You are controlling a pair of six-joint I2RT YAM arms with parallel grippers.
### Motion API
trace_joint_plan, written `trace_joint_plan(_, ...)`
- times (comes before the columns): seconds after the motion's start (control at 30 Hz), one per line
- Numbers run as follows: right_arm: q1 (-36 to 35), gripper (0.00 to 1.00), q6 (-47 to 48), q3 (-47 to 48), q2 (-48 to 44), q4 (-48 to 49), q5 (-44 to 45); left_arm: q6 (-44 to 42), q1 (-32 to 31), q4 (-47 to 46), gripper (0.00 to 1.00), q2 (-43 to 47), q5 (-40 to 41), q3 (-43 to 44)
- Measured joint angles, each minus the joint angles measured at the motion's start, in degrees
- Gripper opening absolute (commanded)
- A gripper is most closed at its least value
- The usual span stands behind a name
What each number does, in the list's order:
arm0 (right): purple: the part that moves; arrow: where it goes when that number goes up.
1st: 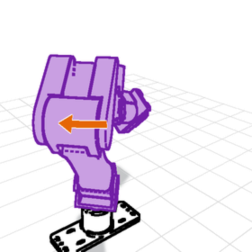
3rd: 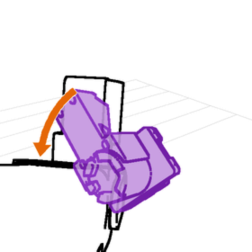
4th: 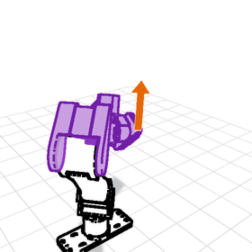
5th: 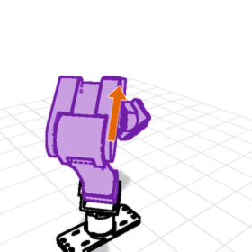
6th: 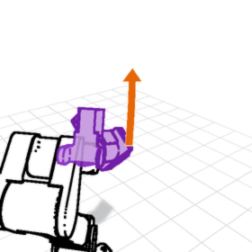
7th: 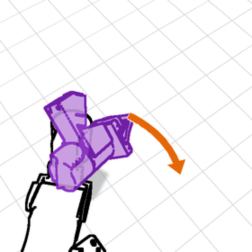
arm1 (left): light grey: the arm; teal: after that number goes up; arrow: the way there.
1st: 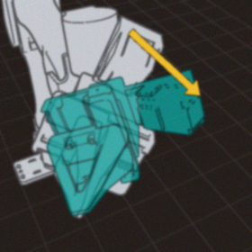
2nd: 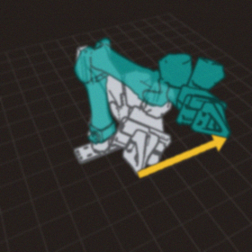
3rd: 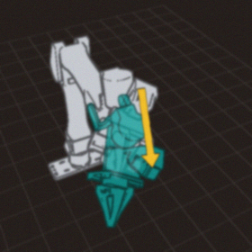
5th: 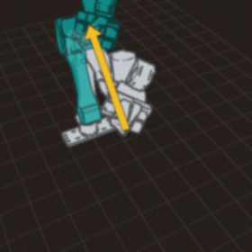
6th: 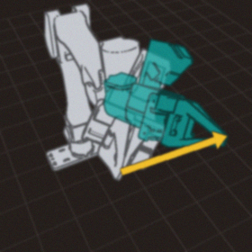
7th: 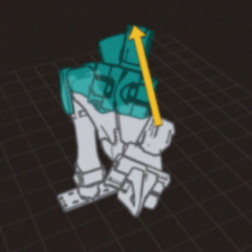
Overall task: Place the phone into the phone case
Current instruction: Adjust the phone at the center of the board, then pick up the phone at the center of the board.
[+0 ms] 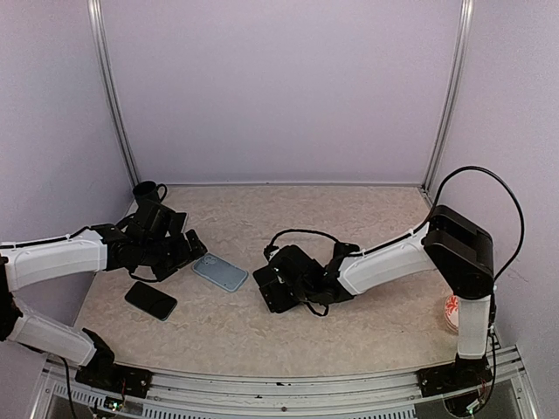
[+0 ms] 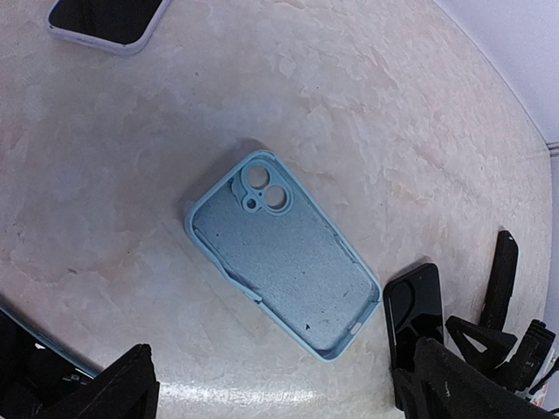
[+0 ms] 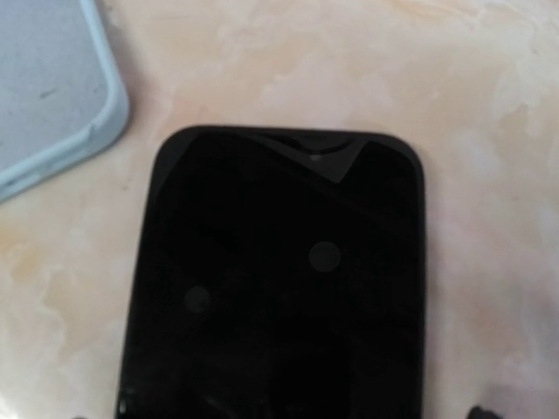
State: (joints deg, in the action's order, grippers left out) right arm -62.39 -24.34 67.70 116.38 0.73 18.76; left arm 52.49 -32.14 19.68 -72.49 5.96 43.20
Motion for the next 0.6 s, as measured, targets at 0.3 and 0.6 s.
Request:
trace_joint_plan(0.3,0.11,0.89,-1.03,0.09,0.00,-1.70,-3.41,0.00,0.24,-0.07,0.99,0.00,-0.02,-0.13)
trace_joint_plan(0.6,0.11,0.76,-0.90,1.99,0.66,-4.33,-3.32,0.00,0.26,-0.66,0.99,0.00,-0.15,-0.63)
